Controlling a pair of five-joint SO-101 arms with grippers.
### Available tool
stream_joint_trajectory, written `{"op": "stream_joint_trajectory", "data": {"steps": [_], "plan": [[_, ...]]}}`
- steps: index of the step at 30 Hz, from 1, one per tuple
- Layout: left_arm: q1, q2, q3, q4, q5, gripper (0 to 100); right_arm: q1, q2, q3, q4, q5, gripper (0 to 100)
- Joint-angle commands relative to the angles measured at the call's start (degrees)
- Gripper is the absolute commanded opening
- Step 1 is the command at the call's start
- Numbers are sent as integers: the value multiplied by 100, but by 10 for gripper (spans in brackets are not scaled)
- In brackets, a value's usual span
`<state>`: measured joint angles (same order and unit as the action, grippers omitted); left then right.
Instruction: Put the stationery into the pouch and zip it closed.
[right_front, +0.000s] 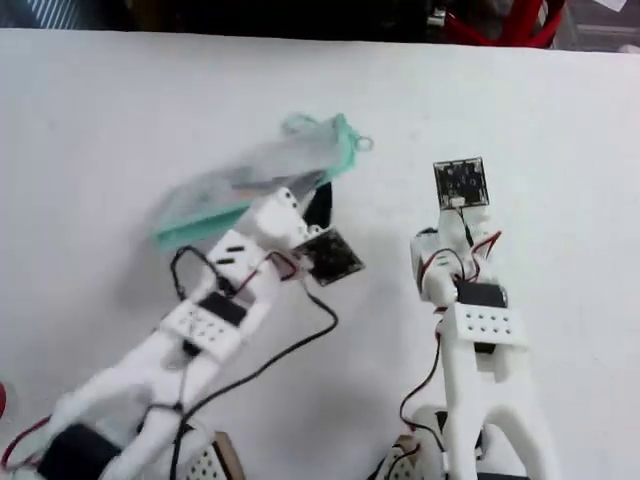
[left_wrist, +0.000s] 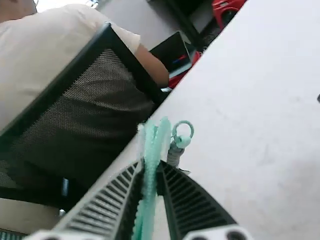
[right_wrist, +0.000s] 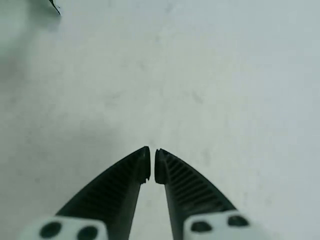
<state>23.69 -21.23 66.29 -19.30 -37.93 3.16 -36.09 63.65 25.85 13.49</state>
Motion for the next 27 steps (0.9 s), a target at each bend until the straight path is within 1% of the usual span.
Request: {"op": "stream_joint_trajectory", "data": {"steps": [1,3,5,8,10,12,14,18,20,23,27], "plan": [[-13,1921,-1029,-290,334,24,312,-171,-53,-127,-62,19],[163,2686,-1424,-290,369,24,347,-163,0,-286,-62,19],[426,2888,-1424,-290,255,28,338,-163,114,-462,-62,19],[778,2475,-993,-281,105,63,338,-163,193,-620,-44,19],[910,2009,-730,-35,281,87,338,-163,193,-646,-26,20],[927,1473,-686,598,563,107,338,-163,193,-646,-26,20],[910,1007,-870,1512,967,141,338,-163,193,-646,-18,20],[989,576,-1802,3402,2075,190,338,-163,193,-646,-18,20],[1112,646,-2356,4141,2409,196,338,-163,193,-646,-18,20],[1209,708,-3033,4888,2479,196,347,-163,193,-646,-18,20],[884,391,-3947,6084,2462,191,365,-163,202,-646,-18,20]]}}
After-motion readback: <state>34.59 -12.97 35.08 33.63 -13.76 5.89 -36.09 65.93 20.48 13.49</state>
